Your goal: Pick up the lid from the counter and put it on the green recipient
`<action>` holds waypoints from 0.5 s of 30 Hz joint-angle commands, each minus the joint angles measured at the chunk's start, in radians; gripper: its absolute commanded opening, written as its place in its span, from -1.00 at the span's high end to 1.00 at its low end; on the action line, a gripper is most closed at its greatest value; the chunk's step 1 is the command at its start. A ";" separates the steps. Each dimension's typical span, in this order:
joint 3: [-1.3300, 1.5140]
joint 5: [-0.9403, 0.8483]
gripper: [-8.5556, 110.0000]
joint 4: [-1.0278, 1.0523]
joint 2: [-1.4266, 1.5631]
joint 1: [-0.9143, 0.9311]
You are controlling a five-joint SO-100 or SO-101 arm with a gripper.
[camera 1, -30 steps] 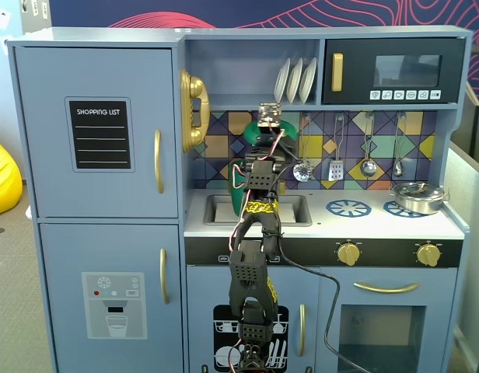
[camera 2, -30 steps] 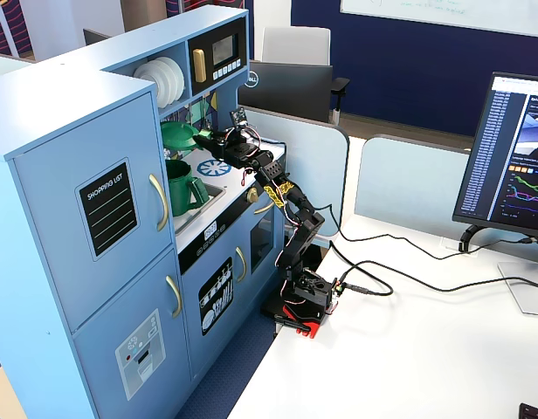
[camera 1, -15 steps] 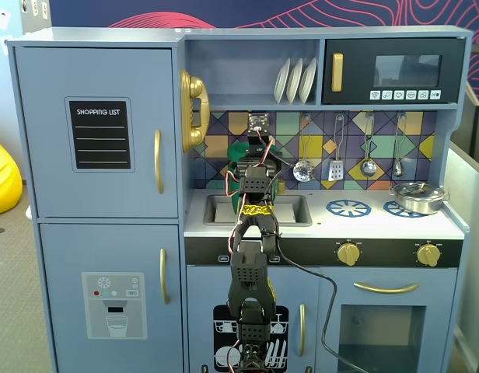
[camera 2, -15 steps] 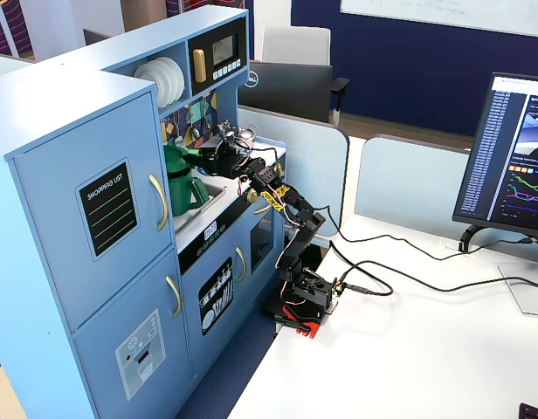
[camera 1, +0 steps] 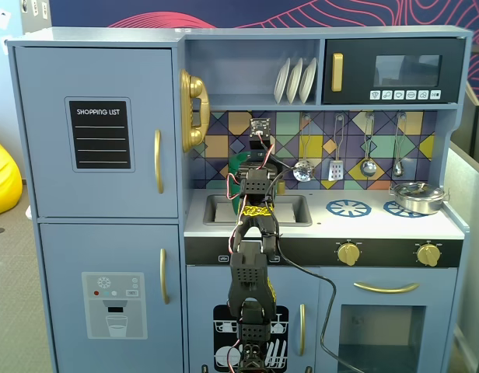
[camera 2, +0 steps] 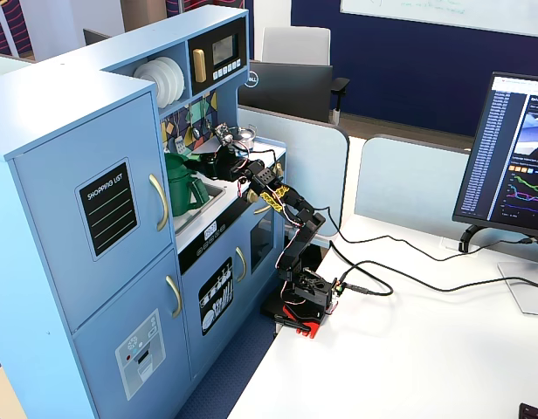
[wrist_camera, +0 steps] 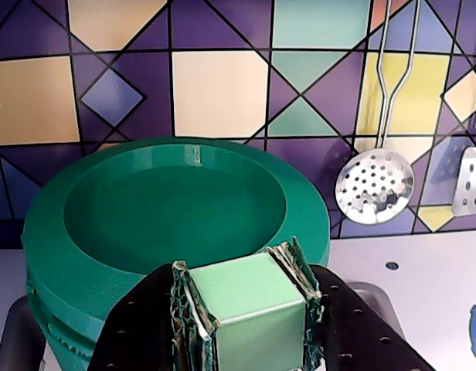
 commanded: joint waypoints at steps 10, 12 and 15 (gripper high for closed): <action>0.023 -0.005 0.86 0.020 0.107 0.005; 0.040 -0.006 0.86 0.011 0.112 -0.005; 0.071 -0.020 0.69 -0.044 0.104 -0.009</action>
